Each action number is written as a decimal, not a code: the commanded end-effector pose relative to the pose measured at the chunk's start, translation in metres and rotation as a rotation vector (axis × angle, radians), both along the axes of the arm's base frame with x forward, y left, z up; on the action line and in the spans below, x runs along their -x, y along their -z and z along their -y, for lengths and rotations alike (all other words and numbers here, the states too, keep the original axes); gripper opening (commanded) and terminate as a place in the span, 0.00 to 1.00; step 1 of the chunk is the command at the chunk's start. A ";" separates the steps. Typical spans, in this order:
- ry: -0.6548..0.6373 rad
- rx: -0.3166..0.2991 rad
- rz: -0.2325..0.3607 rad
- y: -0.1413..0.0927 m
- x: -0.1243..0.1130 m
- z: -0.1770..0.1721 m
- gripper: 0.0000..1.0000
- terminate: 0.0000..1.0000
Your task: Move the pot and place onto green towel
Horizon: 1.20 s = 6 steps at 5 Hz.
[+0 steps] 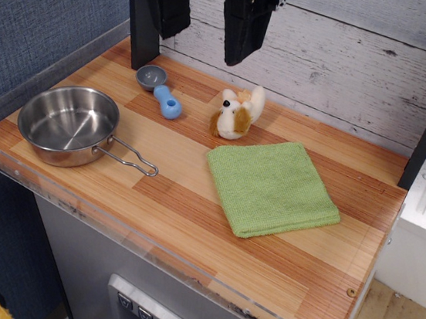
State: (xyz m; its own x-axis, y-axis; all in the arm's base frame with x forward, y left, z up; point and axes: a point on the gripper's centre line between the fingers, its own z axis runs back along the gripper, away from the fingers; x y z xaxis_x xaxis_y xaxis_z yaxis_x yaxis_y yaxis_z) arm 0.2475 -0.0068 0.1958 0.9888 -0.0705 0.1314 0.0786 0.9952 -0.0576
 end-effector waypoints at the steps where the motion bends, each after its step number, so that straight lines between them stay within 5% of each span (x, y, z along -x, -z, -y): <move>1: 0.000 0.000 0.000 0.000 0.000 0.000 1.00 0.00; 4: -0.468 0.116 0.015 0.027 0.008 -0.066 1.00 0.00; 6: -0.670 0.050 0.085 0.043 -0.008 -0.087 1.00 0.00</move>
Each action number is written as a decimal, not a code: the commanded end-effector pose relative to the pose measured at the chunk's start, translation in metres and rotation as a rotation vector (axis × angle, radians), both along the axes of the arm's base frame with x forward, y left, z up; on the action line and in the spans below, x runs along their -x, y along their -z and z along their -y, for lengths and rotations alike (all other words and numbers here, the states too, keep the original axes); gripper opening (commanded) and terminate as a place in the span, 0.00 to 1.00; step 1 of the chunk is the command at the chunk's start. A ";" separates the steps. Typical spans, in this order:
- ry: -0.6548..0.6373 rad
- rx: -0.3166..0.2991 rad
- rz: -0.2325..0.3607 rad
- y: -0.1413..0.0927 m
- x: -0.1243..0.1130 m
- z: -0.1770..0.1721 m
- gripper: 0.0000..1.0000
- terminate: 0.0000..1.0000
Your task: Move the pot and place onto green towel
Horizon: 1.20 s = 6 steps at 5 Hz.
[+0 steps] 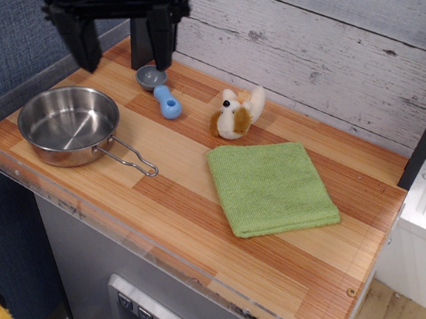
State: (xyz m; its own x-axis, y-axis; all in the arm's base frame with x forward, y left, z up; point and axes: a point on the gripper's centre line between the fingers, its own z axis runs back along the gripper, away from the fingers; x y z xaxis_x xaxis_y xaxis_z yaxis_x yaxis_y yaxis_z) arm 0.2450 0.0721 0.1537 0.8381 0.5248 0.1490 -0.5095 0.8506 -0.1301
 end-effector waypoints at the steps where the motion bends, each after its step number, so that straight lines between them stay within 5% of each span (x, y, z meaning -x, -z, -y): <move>1: -0.058 -0.117 0.015 0.021 -0.014 -0.025 1.00 0.00; 4: -0.154 -0.202 -0.043 0.062 -0.021 -0.087 1.00 0.00; 6: -0.208 -0.185 -0.048 0.087 -0.026 -0.080 1.00 0.00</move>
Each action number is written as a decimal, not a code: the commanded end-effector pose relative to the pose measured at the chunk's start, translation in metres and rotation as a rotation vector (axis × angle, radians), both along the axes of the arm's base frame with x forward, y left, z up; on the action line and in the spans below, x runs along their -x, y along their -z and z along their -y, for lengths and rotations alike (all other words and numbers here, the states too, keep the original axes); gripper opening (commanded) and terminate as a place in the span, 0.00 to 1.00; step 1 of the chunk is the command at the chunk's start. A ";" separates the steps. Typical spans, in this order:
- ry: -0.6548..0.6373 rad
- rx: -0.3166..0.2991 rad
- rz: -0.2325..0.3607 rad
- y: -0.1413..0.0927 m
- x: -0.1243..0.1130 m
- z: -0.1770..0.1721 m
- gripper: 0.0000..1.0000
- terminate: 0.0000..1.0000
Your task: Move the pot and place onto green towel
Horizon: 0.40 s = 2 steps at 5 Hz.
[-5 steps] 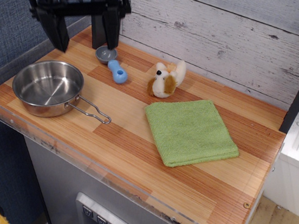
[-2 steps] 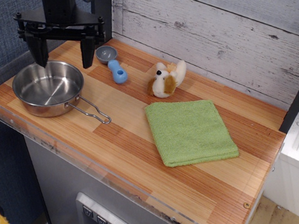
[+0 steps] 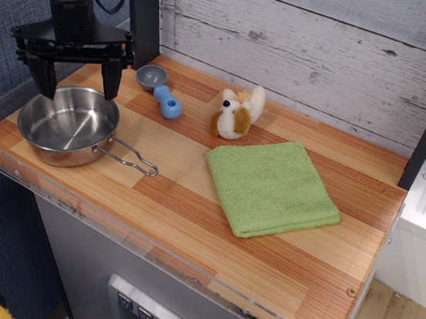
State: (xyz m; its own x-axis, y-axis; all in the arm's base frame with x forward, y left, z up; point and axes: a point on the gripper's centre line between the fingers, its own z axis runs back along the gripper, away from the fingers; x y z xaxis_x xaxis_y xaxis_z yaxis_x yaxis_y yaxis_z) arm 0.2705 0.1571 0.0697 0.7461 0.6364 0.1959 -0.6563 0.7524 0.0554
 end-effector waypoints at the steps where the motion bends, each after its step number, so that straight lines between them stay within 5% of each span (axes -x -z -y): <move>1: -0.060 0.000 0.009 0.020 -0.005 0.015 1.00 0.00; 2: -0.077 0.007 0.018 0.031 -0.012 0.021 1.00 0.00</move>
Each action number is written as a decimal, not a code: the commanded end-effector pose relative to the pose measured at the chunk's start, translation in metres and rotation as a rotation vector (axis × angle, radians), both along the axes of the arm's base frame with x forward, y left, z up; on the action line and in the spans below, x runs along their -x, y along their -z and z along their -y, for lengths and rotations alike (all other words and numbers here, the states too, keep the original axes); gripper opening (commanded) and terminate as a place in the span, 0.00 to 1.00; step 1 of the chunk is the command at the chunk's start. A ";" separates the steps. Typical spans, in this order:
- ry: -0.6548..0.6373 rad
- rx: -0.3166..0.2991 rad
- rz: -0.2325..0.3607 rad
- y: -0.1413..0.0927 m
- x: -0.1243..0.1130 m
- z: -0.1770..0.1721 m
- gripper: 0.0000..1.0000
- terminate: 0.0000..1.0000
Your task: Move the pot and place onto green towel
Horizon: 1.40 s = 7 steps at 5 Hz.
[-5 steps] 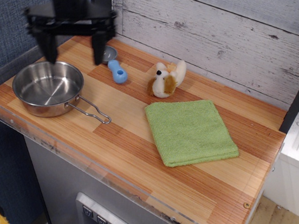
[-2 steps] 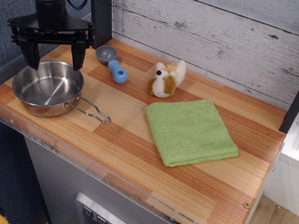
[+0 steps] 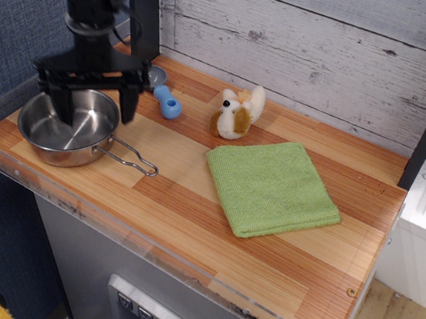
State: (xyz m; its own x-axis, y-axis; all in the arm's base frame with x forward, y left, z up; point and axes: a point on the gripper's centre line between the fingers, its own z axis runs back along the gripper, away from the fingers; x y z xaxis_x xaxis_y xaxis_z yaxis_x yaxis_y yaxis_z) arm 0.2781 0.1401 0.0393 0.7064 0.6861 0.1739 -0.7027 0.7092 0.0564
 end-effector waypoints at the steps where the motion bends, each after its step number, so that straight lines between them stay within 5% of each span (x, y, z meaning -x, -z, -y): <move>1: -0.008 -0.010 0.028 0.008 -0.009 0.005 1.00 0.00; 2: -0.020 -0.039 0.009 0.018 -0.009 0.001 0.00 0.00; 4: -0.026 -0.067 -0.011 0.019 -0.005 -0.003 0.00 0.00; 7: 0.043 -0.016 0.038 0.004 -0.006 -0.009 0.00 0.00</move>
State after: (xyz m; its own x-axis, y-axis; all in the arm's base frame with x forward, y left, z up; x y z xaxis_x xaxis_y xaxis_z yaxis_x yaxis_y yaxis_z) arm 0.2816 0.1439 0.0177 0.7417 0.6533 0.1518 -0.6665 0.7433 0.0576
